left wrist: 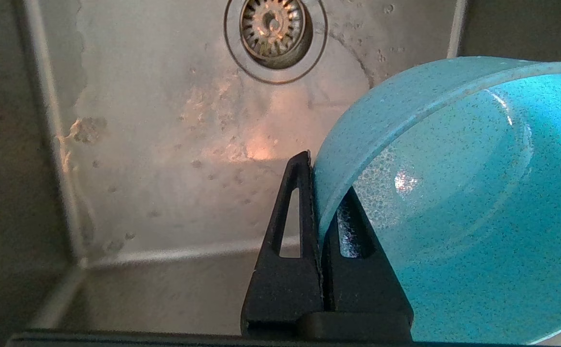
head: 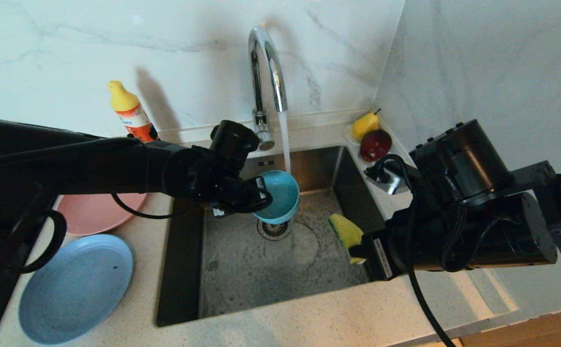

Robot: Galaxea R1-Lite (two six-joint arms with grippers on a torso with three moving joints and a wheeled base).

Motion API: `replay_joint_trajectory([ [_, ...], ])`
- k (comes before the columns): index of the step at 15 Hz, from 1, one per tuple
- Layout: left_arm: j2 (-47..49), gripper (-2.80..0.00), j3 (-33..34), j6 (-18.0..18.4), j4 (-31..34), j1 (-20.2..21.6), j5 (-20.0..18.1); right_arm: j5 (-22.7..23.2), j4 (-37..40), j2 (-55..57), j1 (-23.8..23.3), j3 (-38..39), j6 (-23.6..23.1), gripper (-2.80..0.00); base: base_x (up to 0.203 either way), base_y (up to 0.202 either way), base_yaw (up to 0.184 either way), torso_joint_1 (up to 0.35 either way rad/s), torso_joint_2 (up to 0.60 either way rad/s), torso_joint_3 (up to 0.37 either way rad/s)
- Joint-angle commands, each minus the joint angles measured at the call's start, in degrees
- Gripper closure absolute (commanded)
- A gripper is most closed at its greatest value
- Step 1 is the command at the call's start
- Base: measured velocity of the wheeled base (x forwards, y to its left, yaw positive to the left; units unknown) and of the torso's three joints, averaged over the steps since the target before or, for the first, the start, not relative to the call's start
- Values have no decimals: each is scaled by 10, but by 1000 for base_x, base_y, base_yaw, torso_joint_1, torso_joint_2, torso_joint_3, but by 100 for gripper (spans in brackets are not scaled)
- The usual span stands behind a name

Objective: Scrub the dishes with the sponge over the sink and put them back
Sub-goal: Wash the bowl

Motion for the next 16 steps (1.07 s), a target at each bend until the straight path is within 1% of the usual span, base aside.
replay_joint_trajectory([
  [1,36,0,-21,-4,0,0,13,0,1,0,0,-1,1,0,0,0,0,0,0,0],
  [3,58,0,-47,-9,2,1,27,0,1,0,-1,-1,2,0,0,0,0,0,0,0],
  [5,66,0,-60,-10,1,1,28,1,2,-2,-1,2,3,0,0,0,0,0,0,0],
  [7,85,0,-91,-11,6,0,28,1,2,-5,-2,5,3,0,0,0,0,0,0,0],
  [10,86,0,-93,-13,7,-2,28,1,3,-7,-3,6,2,0,0,0,0,0,0,0],
  [13,82,0,-86,-27,9,-4,28,0,2,-10,-3,3,3,0,0,0,0,0,0,0],
  [16,80,0,-91,-29,10,-8,28,0,5,-17,-3,3,3,0,0,0,0,0,0,0],
])
